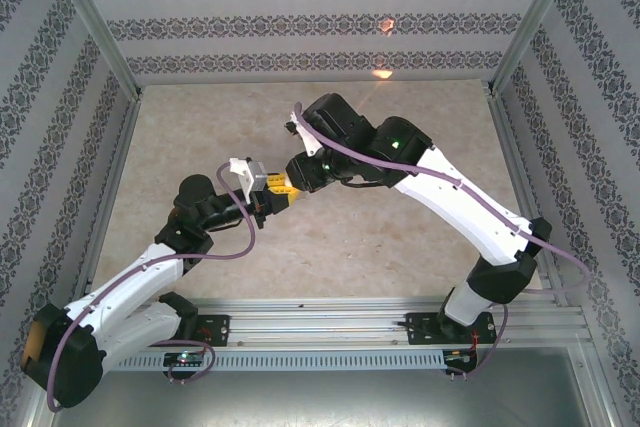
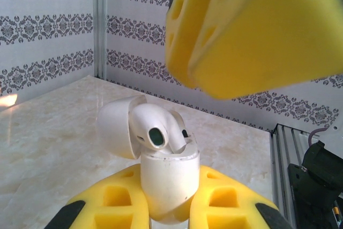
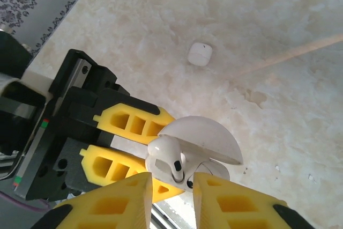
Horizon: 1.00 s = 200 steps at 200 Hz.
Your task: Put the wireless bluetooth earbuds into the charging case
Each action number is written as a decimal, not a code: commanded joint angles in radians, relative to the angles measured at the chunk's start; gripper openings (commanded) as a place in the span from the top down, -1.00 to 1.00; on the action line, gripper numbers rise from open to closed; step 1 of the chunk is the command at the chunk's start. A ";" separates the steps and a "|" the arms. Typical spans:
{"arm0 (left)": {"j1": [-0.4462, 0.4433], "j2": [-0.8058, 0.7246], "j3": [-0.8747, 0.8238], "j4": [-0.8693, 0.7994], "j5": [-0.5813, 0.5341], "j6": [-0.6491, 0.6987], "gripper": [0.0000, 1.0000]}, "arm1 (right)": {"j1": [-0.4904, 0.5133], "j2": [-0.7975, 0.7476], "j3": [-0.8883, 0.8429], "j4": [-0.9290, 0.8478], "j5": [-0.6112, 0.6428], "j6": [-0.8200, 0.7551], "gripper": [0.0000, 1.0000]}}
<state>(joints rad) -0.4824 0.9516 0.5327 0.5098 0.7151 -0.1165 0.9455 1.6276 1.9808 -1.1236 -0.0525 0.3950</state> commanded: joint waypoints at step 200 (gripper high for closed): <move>0.001 -0.009 0.023 0.049 0.024 0.025 1.00 | 0.028 0.255 0.352 -0.287 0.085 0.005 0.11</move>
<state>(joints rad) -0.4824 0.9546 0.5327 0.5125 0.7185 -0.1154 0.9569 1.8454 2.2837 -1.3472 -0.0143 0.3977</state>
